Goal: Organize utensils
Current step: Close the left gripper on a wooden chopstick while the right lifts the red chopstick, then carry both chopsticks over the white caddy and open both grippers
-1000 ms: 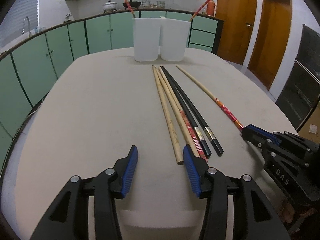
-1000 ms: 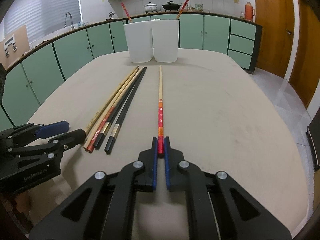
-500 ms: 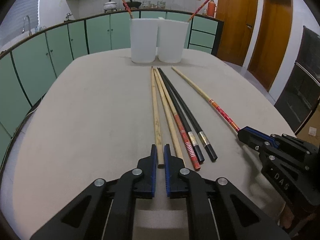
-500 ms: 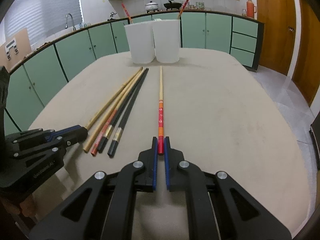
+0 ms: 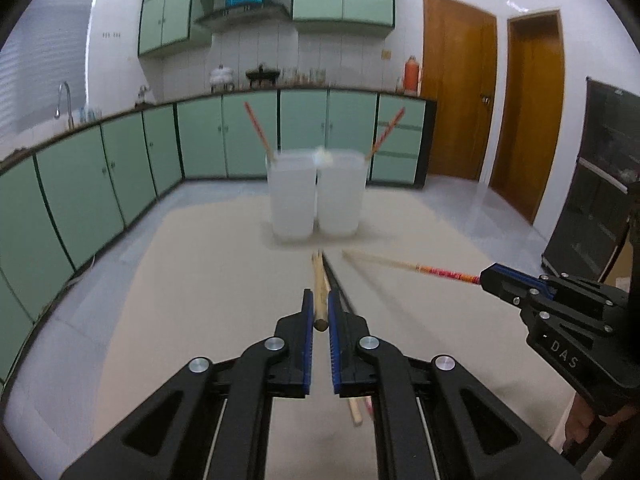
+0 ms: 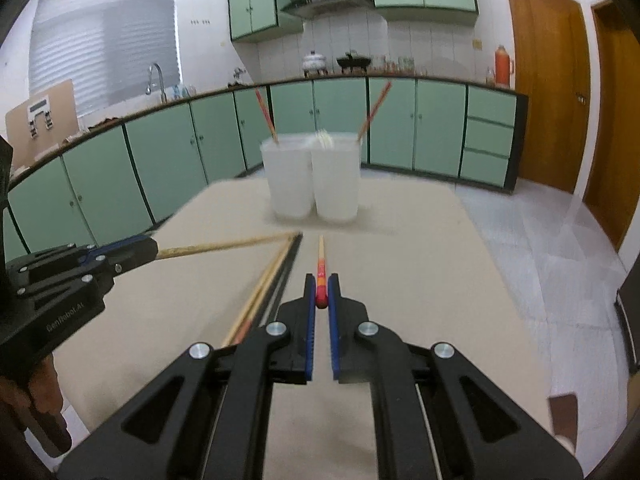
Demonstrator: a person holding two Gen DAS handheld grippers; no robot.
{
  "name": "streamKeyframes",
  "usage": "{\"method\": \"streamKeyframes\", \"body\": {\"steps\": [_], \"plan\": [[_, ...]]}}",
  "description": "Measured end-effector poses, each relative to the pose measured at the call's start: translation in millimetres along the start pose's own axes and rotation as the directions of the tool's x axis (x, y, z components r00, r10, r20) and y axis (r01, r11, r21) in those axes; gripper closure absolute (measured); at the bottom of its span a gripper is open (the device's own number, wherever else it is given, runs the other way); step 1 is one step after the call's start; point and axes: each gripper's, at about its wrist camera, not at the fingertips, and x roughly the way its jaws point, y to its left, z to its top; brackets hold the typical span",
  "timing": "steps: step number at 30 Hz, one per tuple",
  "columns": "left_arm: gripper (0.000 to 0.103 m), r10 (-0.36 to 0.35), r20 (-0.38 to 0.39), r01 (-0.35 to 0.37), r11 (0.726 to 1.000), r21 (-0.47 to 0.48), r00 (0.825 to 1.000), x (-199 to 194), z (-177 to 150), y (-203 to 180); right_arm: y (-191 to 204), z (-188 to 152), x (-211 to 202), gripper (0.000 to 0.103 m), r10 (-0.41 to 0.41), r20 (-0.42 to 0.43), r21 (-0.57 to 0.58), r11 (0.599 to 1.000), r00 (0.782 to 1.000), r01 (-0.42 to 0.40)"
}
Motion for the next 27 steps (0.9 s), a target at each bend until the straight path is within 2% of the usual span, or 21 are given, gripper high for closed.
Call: {"method": "streamKeyframes", "body": {"steps": [9, 21, 27], "plan": [[0.096, -0.030, 0.126, 0.029, 1.000, 0.009, 0.992, -18, 53, 0, -11, 61, -19, 0.098, 0.043, 0.103, 0.001, 0.999, 0.994, -0.043], [0.096, -0.063, 0.213, 0.061, 0.998, 0.017, 0.975, -25, 104, 6, -28, 138, -20, 0.098, 0.133, 0.134, 0.026, 0.990, 0.982, -0.138], [0.096, -0.072, 0.289, 0.068, 0.997, 0.025, 0.955, -31, 142, 11, -29, 189, -21, 0.098, 0.165, 0.188, 0.002, 0.986, 0.968, -0.169]]}}
